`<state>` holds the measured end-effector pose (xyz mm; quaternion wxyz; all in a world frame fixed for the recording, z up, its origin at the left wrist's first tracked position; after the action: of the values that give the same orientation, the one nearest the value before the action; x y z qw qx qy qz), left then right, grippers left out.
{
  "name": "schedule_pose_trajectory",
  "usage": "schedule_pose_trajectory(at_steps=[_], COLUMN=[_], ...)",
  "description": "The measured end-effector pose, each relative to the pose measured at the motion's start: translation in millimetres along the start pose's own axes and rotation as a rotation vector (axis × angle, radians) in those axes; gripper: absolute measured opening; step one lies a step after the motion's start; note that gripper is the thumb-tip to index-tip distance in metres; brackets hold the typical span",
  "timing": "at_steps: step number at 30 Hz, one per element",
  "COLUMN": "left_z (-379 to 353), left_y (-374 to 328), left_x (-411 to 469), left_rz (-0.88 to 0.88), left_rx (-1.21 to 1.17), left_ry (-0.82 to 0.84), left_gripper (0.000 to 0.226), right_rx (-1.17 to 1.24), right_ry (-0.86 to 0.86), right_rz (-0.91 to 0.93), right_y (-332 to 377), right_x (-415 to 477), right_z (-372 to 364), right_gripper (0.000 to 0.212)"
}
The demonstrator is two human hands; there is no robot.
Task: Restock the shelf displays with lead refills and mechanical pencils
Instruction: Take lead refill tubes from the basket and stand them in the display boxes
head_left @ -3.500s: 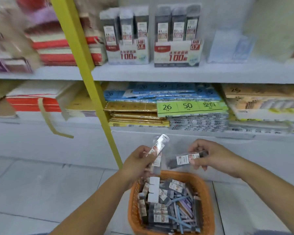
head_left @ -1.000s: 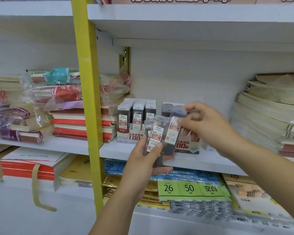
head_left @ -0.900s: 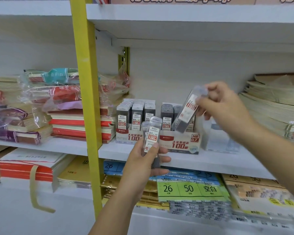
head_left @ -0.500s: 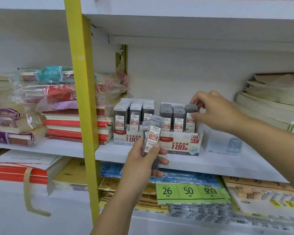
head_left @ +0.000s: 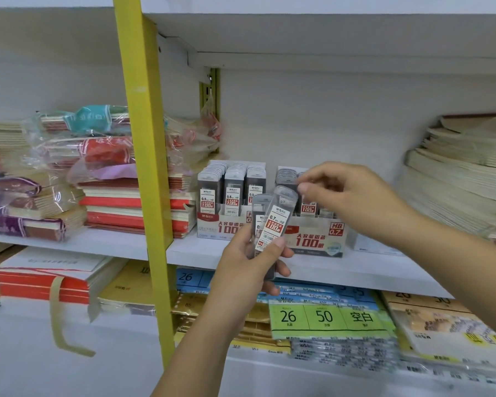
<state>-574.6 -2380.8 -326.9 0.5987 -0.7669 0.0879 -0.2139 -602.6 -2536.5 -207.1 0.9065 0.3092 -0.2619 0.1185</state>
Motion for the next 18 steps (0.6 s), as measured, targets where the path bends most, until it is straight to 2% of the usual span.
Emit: schedule_pose_trajectory(at_steps=[2, 4, 7, 10, 13, 16, 18], left_z=[-6, -10, -12, -8, -6, -4, -4], left_y=[1, 2, 3, 4, 4, 4, 4], left_x=[-2, -3, -4, -3, -2, -1, -1], left_rz=[0.002, 0.004, 0.015, 0.044, 0.05, 0.05, 0.052], left_rx=[0.019, 0.023, 0.02, 0.008, 0.017, 0.02, 0.019], left_ry=[0.03, 0.047, 0.06, 0.048, 0.039, 0.024, 0.024], left_gripper=[0.021, 0.023, 0.024, 0.022, 0.021, 0.021, 0.021], right_rx=[0.132, 0.171, 0.255, 0.325, 0.164, -0.16, -0.273], right_ry=[0.085, 0.046, -0.079, -0.289, -0.355, -0.264, -0.172], right_rz=[-0.028, -0.027, -0.062, -0.047, 0.052, 0.051, 0.007], right_y=[5, 6, -1, -7, -8, -16, -25], right_x=[-10, -14, -10, 1, 11, 20, 24], right_z=[-15, -17, 1, 41, 72, 72, 62], right_gripper=[0.015, 0.015, 0.014, 0.018, 0.02, 0.019, 0.018])
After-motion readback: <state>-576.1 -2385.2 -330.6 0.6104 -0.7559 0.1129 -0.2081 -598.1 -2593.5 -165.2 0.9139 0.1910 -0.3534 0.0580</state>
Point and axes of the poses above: each hand's wrist, its own x-axis towards the middle knuckle, its own z-axis out of the back of the hand, y = z × x, the point moved 5 cm from there along x, towards the middle knuckle, and after that the axes turned 3 degrees about z, right-handed, at the moved point
